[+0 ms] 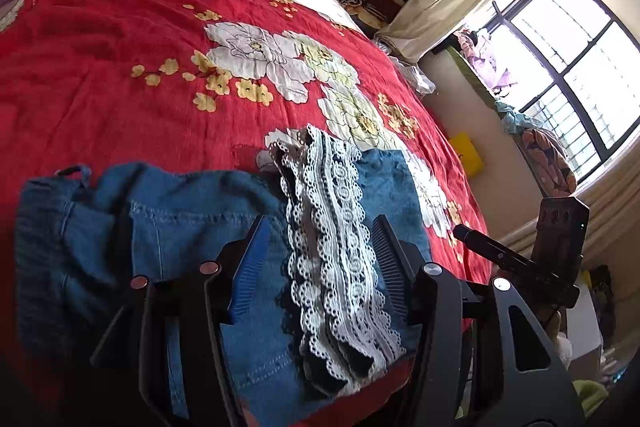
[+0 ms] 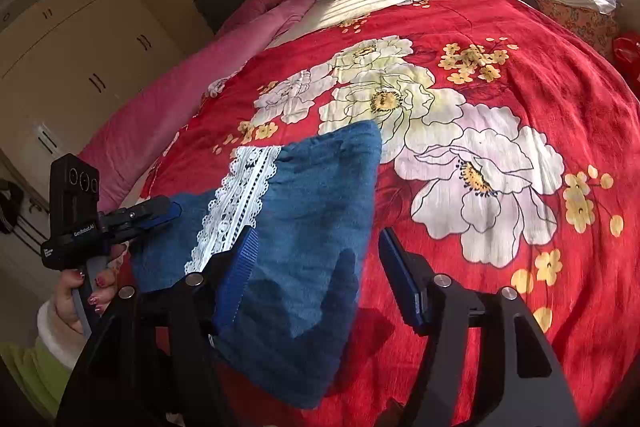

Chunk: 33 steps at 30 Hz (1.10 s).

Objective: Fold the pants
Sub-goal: 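Lower the folded hems onto the denim and open both grippers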

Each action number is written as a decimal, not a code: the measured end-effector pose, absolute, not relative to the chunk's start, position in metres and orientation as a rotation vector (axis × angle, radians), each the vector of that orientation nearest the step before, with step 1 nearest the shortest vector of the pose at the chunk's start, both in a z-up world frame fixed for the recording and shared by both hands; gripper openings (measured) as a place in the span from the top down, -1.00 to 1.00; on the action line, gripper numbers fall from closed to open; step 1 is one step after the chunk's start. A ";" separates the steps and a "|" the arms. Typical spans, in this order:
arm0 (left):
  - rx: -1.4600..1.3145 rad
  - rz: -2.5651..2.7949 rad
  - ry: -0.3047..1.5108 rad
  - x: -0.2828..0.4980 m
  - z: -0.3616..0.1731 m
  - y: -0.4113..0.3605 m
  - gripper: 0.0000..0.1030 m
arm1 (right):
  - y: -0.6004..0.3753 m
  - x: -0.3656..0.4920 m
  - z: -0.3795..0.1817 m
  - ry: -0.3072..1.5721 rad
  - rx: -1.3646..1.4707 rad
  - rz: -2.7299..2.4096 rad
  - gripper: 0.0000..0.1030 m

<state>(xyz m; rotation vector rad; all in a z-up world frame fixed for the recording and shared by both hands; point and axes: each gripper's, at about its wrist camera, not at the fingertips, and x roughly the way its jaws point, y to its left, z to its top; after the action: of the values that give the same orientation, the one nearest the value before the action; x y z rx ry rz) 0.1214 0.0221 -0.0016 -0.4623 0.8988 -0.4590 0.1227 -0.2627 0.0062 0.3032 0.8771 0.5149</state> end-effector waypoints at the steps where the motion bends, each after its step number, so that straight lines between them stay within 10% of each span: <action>1: -0.467 -0.454 0.902 0.112 -0.002 0.022 0.11 | -0.262 0.117 0.006 0.877 0.304 0.521 -0.24; 24: -0.535 -0.375 1.061 0.060 -0.038 -0.014 0.00 | -0.265 0.069 -0.033 0.994 0.412 0.551 -0.25; 28: -0.548 -0.337 1.080 0.062 -0.046 -0.014 0.41 | -0.264 0.076 -0.048 1.040 0.480 0.588 -0.22; 33: -0.575 -0.329 1.073 0.058 -0.046 -0.009 0.71 | -0.262 0.076 -0.054 1.034 0.506 0.641 0.65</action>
<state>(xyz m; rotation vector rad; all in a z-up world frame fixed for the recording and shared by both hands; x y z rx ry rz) 0.0584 -0.0094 -0.0456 -0.5748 1.0733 -0.3289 0.0761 -0.2620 -0.0537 0.5061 1.0340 0.6407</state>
